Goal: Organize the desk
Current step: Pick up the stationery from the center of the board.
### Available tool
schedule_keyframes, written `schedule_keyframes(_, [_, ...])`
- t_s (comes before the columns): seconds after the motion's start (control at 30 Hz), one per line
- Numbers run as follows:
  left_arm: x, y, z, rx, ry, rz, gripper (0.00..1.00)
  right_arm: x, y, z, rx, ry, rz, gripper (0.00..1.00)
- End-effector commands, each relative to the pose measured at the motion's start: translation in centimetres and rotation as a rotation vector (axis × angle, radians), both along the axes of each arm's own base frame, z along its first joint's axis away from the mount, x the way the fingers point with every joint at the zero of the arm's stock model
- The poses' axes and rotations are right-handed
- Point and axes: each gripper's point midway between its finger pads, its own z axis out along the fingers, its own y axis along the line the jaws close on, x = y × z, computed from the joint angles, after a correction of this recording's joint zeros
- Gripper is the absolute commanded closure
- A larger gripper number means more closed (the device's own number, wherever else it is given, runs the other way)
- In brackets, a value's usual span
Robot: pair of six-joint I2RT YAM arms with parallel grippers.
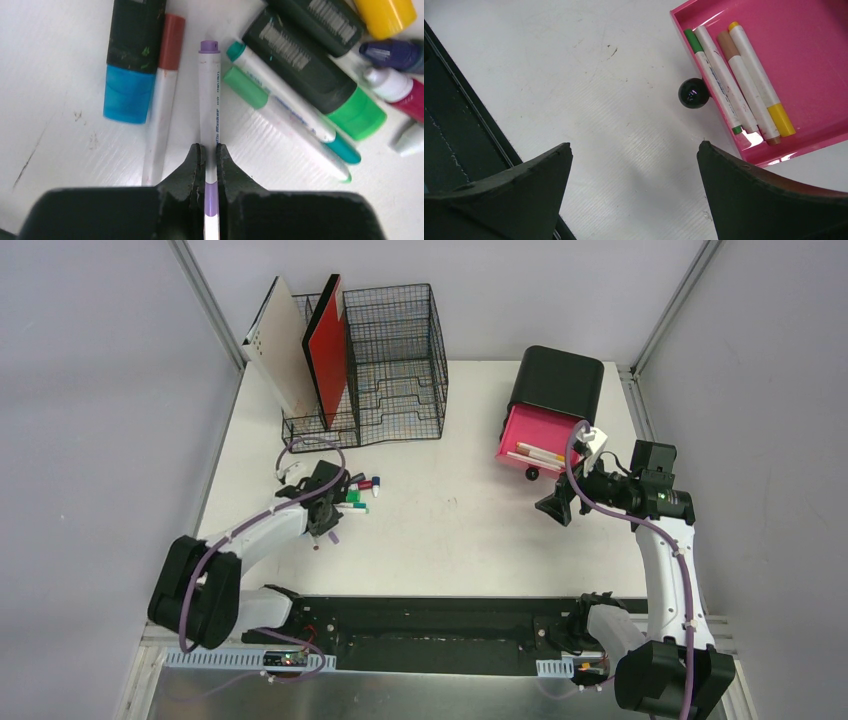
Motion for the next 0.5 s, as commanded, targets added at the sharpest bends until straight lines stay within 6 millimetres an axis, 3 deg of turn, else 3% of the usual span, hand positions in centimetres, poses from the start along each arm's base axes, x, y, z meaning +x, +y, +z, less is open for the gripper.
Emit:
schedule_keyframes(0.0, [-0.3, -0.8, 1.5, -0.068, -0.091, -0.058, 1.0, 0.0, 0.4, 0.9, 0.015, -0.046, 0.034, 0.01])
schedule_keyframes(0.3, [-0.9, -3.8, 6.0, -0.264, -0.378, -0.252, 1.0, -0.6, 1.1, 1.4, 0.055, -0.045, 0.072, 0.01])
schedule_keyframes(0.47, [-0.4, -9.5, 9.7, -0.476, -0.647, -0.587, 1.0, -1.5, 2.3, 2.1, 0.129, -0.034, 0.128, 0.01])
